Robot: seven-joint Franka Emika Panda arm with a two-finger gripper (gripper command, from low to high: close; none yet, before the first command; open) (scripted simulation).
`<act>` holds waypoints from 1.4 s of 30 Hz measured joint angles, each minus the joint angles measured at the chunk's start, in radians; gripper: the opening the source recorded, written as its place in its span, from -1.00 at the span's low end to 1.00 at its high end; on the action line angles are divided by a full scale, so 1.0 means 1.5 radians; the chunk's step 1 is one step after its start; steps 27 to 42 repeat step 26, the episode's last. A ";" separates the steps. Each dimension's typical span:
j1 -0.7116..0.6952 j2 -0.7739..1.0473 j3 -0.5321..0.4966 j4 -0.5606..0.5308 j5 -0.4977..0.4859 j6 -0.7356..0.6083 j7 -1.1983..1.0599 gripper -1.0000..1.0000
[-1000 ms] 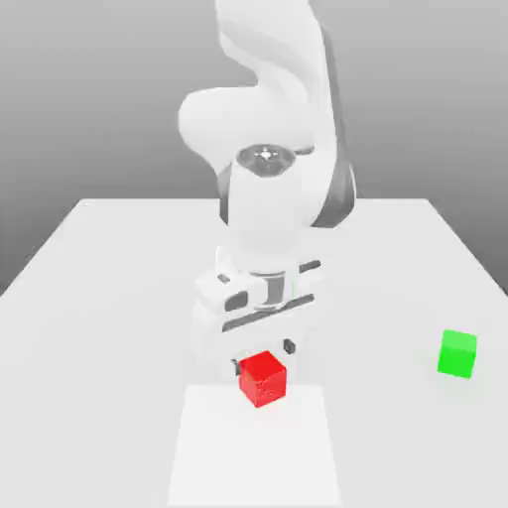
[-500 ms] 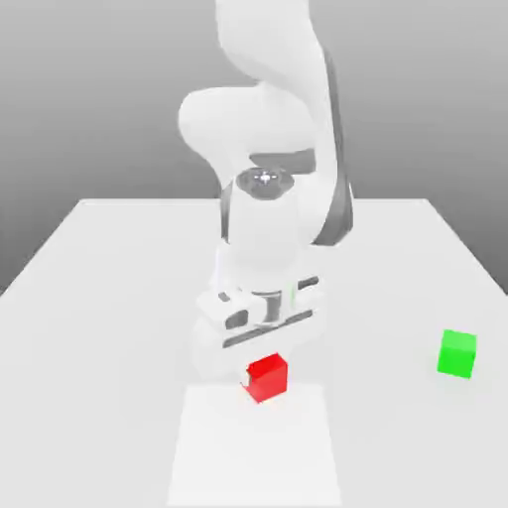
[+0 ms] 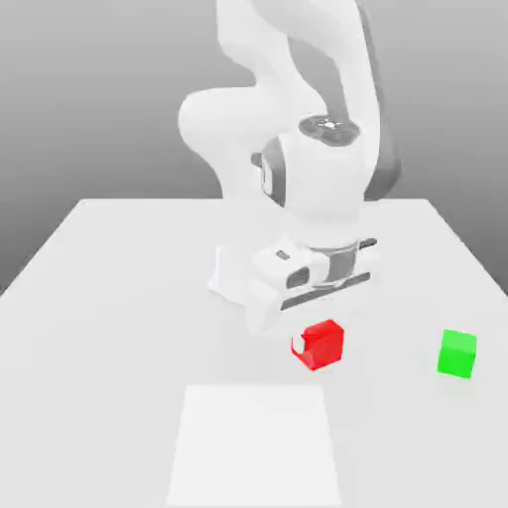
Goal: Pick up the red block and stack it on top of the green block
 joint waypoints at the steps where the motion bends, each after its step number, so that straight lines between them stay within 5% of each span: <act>1: 0.010 0.002 0.013 0.007 0.004 -0.005 0.021 -1.00; 17: 0.161 0.036 0.213 0.112 0.003 -0.071 0.393 -1.00; 23: 0.185 0.173 0.168 0.124 -0.154 0.041 0.526 -1.00; 24: 0.194 0.186 0.156 0.125 -0.169 0.053 0.536 1.00; 42: 0.194 0.186 0.156 0.125 -0.169 0.053 0.536 1.00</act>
